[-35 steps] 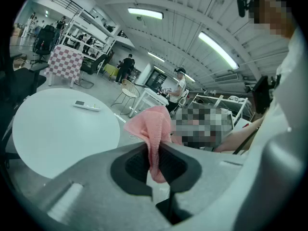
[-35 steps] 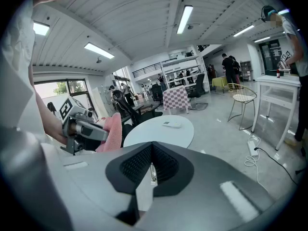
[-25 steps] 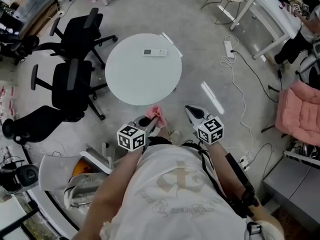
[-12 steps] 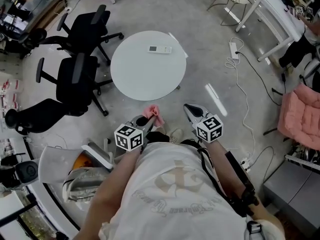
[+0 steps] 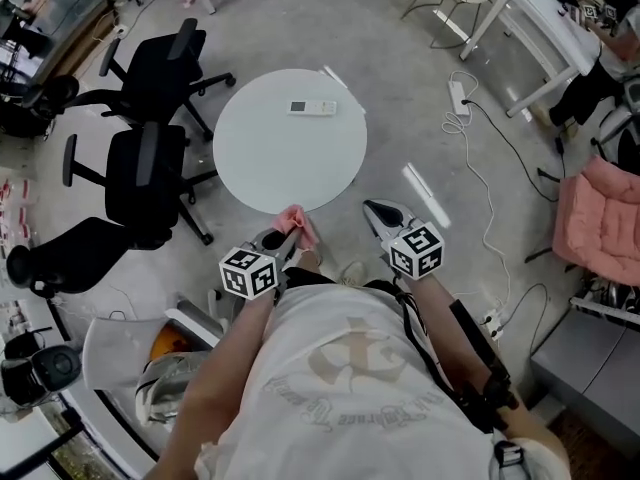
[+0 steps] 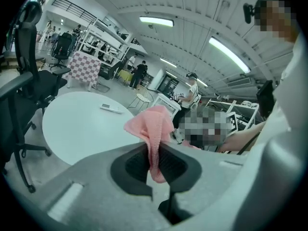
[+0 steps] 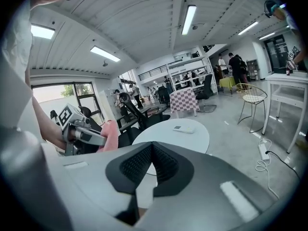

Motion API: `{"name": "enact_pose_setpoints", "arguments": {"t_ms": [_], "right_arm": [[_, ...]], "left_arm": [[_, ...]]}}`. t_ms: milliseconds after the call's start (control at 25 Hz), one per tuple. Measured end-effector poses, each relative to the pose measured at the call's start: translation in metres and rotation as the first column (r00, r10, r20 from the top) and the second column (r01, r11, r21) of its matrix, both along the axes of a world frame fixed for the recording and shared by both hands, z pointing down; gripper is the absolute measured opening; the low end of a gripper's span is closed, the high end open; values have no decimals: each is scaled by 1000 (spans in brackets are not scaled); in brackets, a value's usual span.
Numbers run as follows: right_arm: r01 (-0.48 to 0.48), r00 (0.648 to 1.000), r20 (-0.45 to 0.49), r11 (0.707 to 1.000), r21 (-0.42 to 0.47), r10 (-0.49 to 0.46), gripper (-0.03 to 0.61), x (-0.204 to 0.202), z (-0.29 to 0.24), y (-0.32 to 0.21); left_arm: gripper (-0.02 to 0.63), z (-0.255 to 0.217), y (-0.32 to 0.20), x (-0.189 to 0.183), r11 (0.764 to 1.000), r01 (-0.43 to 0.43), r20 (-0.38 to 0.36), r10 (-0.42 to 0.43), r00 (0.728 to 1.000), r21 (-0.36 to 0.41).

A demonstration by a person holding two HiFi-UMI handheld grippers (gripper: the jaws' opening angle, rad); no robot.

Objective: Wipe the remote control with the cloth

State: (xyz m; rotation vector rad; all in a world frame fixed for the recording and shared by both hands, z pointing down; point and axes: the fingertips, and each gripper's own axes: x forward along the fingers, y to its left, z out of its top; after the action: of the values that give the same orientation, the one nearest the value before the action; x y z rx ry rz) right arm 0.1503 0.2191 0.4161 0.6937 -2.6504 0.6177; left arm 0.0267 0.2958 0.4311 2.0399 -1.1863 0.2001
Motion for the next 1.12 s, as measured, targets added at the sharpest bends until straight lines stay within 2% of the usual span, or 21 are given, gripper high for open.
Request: {"name": "enact_pose_setpoints", "arguments": {"t_ms": [280, 640, 880, 1120], "right_arm": [[-71, 997, -26, 997, -6, 71, 8, -13, 2, -41], [-142, 987, -73, 990, -6, 141, 8, -45, 5, -85], [-165, 979, -120, 986, 9, 165, 8, -63, 3, -104], [-157, 976, -155, 987, -10, 154, 8, -69, 9, -117]], "left_arm": [[20, -2, -56, -18, 995, -101, 5, 101, 995, 12], [20, -2, -115, -57, 986, -164, -26, 164, 986, 26], [20, 2, -137, -80, 984, -179, -54, 180, 982, 25], [20, 7, -152, -90, 987, -158, -74, 159, 985, 10]]}}
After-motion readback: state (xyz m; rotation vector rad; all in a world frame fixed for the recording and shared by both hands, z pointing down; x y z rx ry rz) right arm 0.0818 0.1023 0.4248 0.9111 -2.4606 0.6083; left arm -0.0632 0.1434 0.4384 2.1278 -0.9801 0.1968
